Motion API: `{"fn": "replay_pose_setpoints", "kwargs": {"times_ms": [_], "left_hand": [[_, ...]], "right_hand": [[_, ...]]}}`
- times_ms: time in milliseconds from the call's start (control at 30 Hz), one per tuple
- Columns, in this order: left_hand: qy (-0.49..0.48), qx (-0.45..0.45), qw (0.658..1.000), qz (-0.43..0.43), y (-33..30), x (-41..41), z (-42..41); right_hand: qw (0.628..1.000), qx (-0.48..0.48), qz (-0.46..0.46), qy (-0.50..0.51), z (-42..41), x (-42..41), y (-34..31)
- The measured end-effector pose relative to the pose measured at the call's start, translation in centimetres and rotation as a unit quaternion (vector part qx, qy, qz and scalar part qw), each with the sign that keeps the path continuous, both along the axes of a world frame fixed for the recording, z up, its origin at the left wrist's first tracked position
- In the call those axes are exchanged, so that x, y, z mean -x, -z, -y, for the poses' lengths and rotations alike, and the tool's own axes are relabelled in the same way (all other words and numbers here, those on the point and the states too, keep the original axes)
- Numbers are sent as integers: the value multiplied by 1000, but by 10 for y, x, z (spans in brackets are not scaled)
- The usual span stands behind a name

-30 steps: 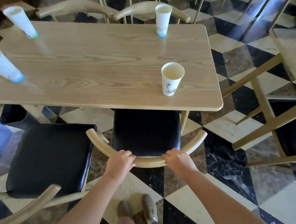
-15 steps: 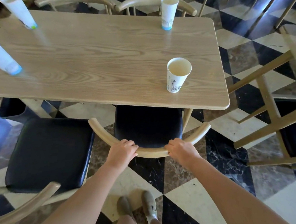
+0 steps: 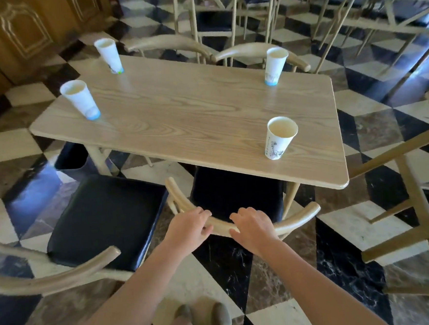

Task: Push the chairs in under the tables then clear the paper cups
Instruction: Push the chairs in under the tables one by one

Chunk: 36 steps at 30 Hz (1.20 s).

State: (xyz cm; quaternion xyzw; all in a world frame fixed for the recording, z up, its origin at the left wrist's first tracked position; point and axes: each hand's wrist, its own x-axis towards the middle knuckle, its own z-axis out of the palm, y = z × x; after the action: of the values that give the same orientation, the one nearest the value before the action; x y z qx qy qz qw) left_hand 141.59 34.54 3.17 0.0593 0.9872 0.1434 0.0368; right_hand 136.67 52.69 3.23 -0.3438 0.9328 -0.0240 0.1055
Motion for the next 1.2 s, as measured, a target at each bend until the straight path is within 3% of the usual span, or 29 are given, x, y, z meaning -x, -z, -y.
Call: {"fn": "replay_pose_setpoints", "kwargs": {"times_ms": [300, 567, 933, 1200], "left_hand": [[-149, 72, 984, -63, -27, -96, 79], [-225, 37, 970, -79, -29, -170, 141], [-252, 38, 966, -56, -27, -289, 265], [-209, 43, 977, -16, -15, -294, 324]], "right_hand": [[992, 58, -51, -100, 99, -41, -13], [983, 65, -59, -162, 177, -94, -26], [985, 53, -51, -154, 291, -202, -19], [989, 28, -37, -138, 340, -220, -12]]}}
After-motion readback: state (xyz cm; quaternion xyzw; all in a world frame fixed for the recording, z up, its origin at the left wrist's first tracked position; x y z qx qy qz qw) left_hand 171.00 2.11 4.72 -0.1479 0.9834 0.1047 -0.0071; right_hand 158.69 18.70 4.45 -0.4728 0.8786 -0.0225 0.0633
